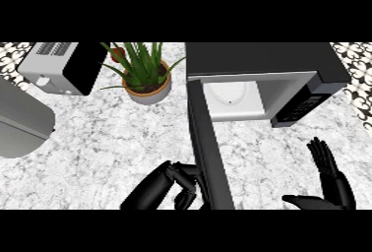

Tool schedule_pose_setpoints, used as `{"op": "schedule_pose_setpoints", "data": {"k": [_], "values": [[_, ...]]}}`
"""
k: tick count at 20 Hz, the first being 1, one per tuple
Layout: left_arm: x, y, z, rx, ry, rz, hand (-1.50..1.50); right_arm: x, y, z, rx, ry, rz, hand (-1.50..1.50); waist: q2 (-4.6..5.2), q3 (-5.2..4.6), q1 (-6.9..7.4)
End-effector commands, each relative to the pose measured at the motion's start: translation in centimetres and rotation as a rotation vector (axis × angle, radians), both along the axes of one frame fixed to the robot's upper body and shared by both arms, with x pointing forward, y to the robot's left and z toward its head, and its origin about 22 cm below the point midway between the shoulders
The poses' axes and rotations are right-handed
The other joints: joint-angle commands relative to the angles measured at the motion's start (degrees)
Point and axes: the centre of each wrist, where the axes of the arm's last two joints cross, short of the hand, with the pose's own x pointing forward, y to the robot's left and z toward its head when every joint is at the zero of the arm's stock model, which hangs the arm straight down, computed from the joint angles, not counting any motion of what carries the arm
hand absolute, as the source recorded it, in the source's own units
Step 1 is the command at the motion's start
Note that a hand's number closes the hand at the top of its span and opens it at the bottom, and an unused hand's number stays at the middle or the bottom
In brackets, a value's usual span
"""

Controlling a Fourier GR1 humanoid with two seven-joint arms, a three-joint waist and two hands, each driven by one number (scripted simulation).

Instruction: Pick up the milk, place it into the microwave and close the microwave

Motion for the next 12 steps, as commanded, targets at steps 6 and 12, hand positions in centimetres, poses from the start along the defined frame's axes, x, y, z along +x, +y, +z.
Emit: {"op": "schedule_pose_setpoints", "data": {"k": [6,12], "values": [[1.8,-4.6,-7.5,0.149,0.002,-0.016,1.50,-4.0,-1.8,3.6,0.001,-0.112,0.131,-1.50,0.57,-0.02,-0.89],[2.4,-6.2,-8.8,0.094,-0.086,0.058,1.50,-3.0,-2.1,7.6,0.070,-0.163,0.222,-1.50,0.80,-0.14,-2.06]]}}
